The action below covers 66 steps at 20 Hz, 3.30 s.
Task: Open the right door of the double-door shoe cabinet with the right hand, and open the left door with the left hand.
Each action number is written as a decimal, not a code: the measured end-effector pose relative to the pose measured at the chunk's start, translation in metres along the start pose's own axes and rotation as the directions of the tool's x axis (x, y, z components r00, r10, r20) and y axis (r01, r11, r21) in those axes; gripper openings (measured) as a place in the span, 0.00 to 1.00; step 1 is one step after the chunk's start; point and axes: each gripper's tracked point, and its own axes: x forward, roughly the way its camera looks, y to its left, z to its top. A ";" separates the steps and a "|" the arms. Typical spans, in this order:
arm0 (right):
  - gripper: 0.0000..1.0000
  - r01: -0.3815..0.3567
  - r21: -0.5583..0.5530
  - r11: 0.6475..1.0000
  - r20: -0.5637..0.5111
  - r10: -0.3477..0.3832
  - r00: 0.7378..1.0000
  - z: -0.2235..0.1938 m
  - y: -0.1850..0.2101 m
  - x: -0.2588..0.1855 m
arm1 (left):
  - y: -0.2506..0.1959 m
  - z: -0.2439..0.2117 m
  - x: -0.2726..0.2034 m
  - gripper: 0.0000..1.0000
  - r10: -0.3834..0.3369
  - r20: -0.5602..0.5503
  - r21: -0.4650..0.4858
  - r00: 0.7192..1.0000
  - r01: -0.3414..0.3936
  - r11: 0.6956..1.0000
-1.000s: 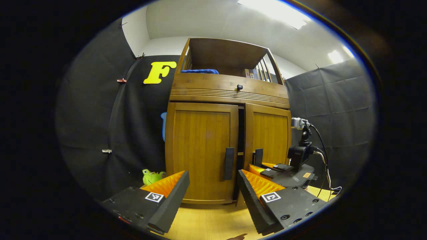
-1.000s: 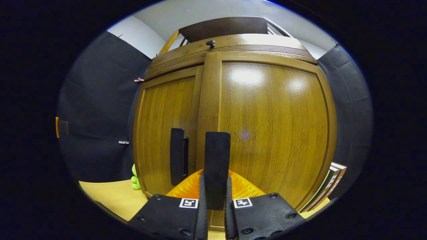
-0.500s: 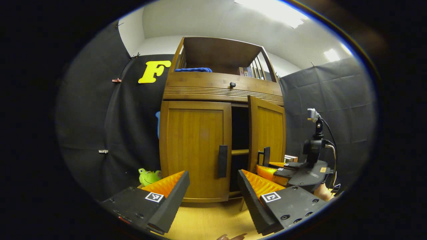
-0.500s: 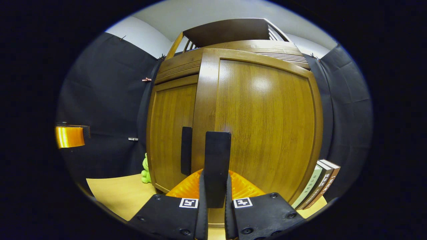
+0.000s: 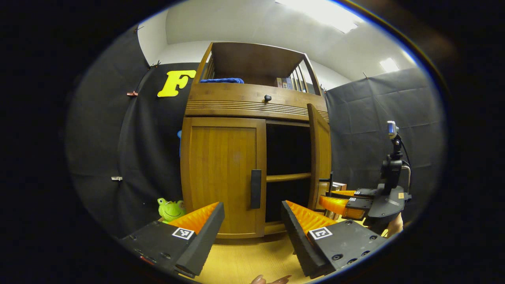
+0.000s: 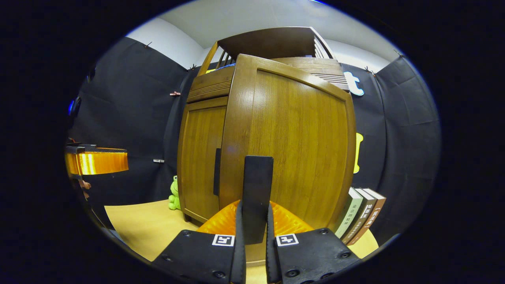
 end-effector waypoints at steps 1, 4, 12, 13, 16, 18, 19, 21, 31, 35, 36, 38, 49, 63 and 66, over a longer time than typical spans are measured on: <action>0.24 0.004 0.001 1.000 -0.001 -0.004 1.000 -0.002 -0.002 -0.005 | -0.001 0.000 0.000 0.90 -0.002 0.001 0.004 1.000 0.002 1.000; 0.24 0.011 0.004 1.000 -0.003 -0.011 1.000 0.000 -0.009 -0.016 | -0.007 -0.003 0.000 0.90 -0.013 -0.003 0.017 1.000 0.013 1.000; 0.19 0.056 -0.005 0.998 -0.015 -0.056 0.998 0.003 -0.030 -0.045 | -0.022 -0.004 0.013 0.90 -0.050 0.009 0.020 0.999 0.050 0.999; 0.23 0.066 -0.005 0.998 -0.015 -0.066 0.998 0.002 -0.034 -0.049 | -0.025 -0.005 0.016 0.90 -0.058 0.007 0.020 0.998 0.058 0.998; 0.23 0.109 -0.016 0.994 -0.015 -0.109 0.994 0.004 -0.045 -0.061 | -0.031 -0.009 0.022 0.90 -0.078 0.001 0.010 0.997 0.078 0.997; 0.23 0.137 -0.034 0.990 -0.018 -0.138 0.990 0.003 -0.053 -0.068 | -0.033 -0.010 0.027 0.90 -0.083 0.002 0.001 0.997 0.083 0.997; 0.18 0.150 -0.041 0.988 -0.019 -0.151 0.988 0.004 -0.057 -0.072 | -0.035 -0.012 0.029 0.90 -0.087 0.003 -0.005 0.996 0.087 0.996; 0.23 0.178 -0.051 0.983 -0.022 -0.180 0.983 0.004 -0.068 -0.080 | -0.041 -0.012 0.033 0.90 -0.101 0.006 -0.021 0.995 0.101 0.995; 0.22 0.254 -0.026 0.967 -0.035 -0.255 0.966 0.003 -0.113 -0.112 | -0.049 -0.010 0.061 0.90 -0.059 0.029 -0.057 0.998 0.060 0.997; 0.27 0.291 -0.002 0.957 -0.028 -0.291 0.956 0.003 -0.139 -0.127 | -0.051 -0.011 0.078 0.89 -0.041 0.031 -0.067 0.999 0.043 0.997; 0.18 0.305 -0.001 0.952 -0.028 -0.305 0.952 0.002 -0.147 -0.130 | -0.052 -0.011 0.083 0.88 -0.037 0.035 -0.069 0.999 0.039 0.997; 0.16 0.321 0.012 0.947 -0.023 -0.321 0.947 0.003 -0.157 -0.136 | -0.053 -0.012 0.093 0.89 -0.031 0.044 -0.065 0.999 0.034 0.997; 0.16 0.368 0.020 0.929 0.031 -0.369 0.929 0.008 -0.184 -0.178 | -0.022 -0.022 0.160 0.89 0.094 0.064 -0.032 0.994 -0.092 0.995; 0.97 0.391 -0.064 0.918 0.150 -0.379 0.913 0.027 -0.192 -0.199 | -0.001 -0.041 0.230 0.89 0.151 0.022 -0.017 0.988 -0.150 0.988; 0.94 0.426 -0.089 0.900 0.203 -0.402 0.893 0.038 -0.198 -0.203 | 0.004 -0.049 0.240 0.86 0.173 0.003 -0.019 0.985 -0.173 0.985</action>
